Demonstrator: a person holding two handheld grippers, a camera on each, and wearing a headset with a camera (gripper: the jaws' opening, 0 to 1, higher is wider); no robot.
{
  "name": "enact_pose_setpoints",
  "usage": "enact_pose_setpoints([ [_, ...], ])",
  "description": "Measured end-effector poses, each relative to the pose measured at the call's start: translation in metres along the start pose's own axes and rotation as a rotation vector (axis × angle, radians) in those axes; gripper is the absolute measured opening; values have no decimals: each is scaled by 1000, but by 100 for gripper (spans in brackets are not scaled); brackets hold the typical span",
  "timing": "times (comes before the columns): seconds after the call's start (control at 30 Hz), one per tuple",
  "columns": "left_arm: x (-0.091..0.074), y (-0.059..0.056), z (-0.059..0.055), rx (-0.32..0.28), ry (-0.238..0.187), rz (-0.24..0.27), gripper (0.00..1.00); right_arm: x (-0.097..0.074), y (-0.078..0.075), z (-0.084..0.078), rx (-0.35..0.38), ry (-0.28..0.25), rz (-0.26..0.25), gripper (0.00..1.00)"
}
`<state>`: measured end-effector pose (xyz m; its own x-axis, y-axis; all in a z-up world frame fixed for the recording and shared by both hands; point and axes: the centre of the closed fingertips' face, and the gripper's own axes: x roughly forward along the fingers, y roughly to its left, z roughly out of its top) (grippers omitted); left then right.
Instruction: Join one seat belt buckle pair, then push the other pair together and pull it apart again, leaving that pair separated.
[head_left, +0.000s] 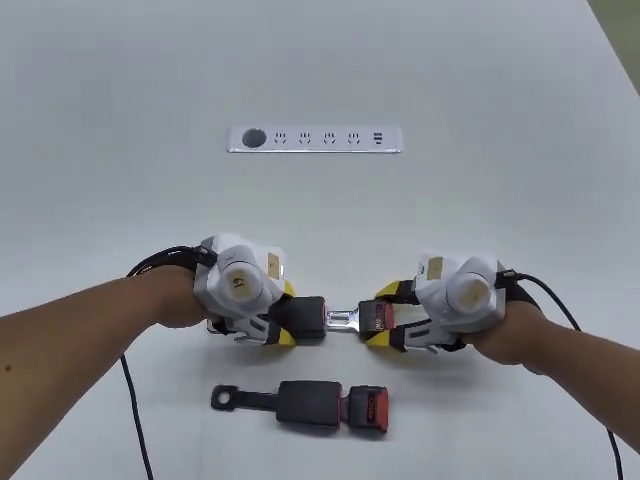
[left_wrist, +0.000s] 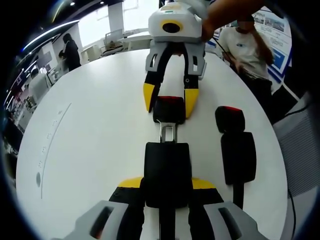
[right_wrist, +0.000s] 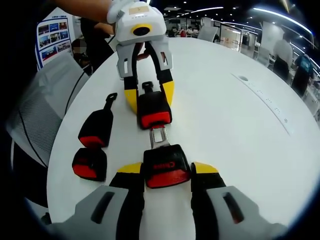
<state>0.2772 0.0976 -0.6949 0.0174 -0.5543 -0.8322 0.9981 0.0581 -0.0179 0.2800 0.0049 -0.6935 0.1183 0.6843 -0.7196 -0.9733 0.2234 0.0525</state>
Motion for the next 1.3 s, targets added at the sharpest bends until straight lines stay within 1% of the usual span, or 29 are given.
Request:
enact_pose_setpoints([
  [0.1,0,0,0,-1,-1,1,34,-3,0,-3,1,3,-1,34],
  [0.17,0,0,0,-1,-2,1,34,-5,-3,-8,0,4,-3,34],
  [0.23,0,0,0,-1,-1,1,34,-8,-1,-10,3,3,-6,34],
  [0.5,0,-1,0,-5,-3,2,34,-23,-2,-20,12,12,-10,34],
  [0.6,0,0,-1,-5,-4,2,34,-28,-7,-26,15,16,-12,34],
  [0.7,1,0,-1,-6,-3,2,34,-32,-7,-31,16,21,-15,34],
  [1.03,2,0,-2,-6,-7,2,34,-38,-15,-45,19,30,-23,34],
  [1.1,2,0,-2,-4,-6,2,34,-39,-16,-47,21,32,-24,34],
  [1.2,1,-1,0,-3,-6,0,34,-41,-12,-49,19,36,-25,34],
  [1.3,1,-1,0,-1,-5,-2,34,-43,-14,-52,20,40,-28,34],
])
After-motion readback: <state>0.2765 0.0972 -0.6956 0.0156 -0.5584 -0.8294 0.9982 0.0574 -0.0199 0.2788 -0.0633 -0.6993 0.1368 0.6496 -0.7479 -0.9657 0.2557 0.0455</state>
